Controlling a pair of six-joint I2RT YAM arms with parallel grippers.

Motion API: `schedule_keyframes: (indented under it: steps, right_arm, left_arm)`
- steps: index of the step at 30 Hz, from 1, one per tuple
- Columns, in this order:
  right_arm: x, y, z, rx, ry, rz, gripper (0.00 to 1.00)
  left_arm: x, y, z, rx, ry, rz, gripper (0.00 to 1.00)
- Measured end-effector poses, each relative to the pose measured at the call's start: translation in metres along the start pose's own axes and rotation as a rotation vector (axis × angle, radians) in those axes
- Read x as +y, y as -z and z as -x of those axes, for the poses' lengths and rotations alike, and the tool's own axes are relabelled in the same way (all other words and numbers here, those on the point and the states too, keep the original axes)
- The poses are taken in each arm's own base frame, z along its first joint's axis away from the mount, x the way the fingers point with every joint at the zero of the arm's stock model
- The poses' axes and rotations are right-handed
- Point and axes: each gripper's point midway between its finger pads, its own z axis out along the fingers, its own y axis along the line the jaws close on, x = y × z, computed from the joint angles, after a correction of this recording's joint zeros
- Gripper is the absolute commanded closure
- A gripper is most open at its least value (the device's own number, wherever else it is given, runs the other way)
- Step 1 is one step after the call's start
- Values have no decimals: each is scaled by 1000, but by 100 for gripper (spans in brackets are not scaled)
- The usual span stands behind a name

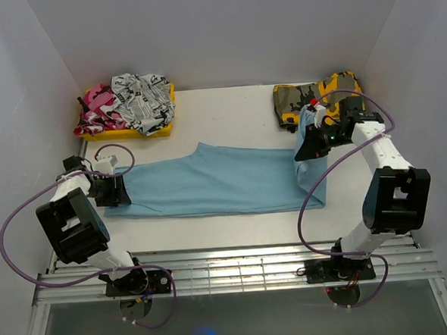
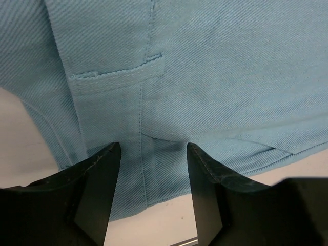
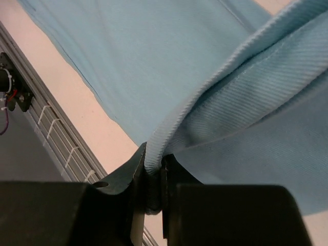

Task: Fold and stack the trousers
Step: Fold the trousers

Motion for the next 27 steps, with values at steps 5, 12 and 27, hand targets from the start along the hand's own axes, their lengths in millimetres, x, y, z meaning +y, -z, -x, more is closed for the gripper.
schedule_keyframes:
  steps: [5, 12, 27]
  right_arm:
    - [26, -51, 4, 46, 16, 82, 92]
    - [60, -114, -5, 135, 32, 182, 92]
    - [125, -182, -29, 238, 36, 291, 92]
  left_arm:
    - [1, -1, 1, -2, 7, 1, 35]
    - [1, -2, 1, -4, 17, 3, 32]
    - [2, -3, 2, -7, 23, 5, 31]
